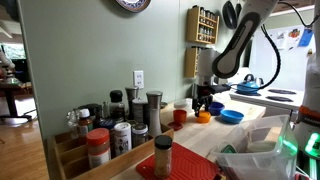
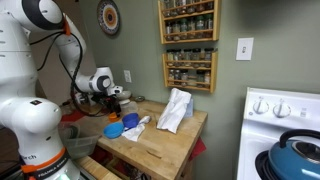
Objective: Put the orange lid on the orange bowl
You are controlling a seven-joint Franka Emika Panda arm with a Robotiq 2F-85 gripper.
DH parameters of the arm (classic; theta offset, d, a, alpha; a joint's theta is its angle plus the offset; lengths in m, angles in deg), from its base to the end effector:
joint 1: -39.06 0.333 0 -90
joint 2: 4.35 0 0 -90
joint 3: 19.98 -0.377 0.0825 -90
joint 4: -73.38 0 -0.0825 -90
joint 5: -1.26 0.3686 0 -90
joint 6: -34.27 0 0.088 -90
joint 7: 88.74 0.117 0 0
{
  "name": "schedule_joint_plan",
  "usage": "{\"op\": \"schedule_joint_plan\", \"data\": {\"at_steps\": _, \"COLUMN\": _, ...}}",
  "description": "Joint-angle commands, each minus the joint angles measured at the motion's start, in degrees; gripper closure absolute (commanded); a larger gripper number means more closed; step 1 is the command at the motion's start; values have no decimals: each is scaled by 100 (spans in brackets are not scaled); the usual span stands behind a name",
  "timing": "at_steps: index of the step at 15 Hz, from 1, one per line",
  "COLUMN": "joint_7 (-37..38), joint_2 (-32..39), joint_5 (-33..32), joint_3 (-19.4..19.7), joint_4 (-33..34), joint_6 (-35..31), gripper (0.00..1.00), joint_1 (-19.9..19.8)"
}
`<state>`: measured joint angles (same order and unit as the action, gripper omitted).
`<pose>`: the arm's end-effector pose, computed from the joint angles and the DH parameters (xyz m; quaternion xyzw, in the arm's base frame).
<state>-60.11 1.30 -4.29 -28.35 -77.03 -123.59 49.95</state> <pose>0.4100 0.1475 0.2829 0.9991 -0.0377 0.0199 0.0041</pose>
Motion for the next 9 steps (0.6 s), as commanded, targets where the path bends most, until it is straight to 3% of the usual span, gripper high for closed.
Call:
{"op": "schedule_joint_plan", "data": {"at_steps": 1, "joint_7": -62, "joint_2": -88, "joint_5": 144, "joint_3": 72, "joint_4": -225, "joint_6": -218, "gripper": 18, "joint_1": 3}}
{"op": "schedule_joint_plan", "data": {"at_steps": 9, "joint_7": -160, "joint_2": -267, "joint_5": 401, "joint_3": 91, "joint_4": -501, "joint_6": -559, "gripper": 17, "joint_1": -53}}
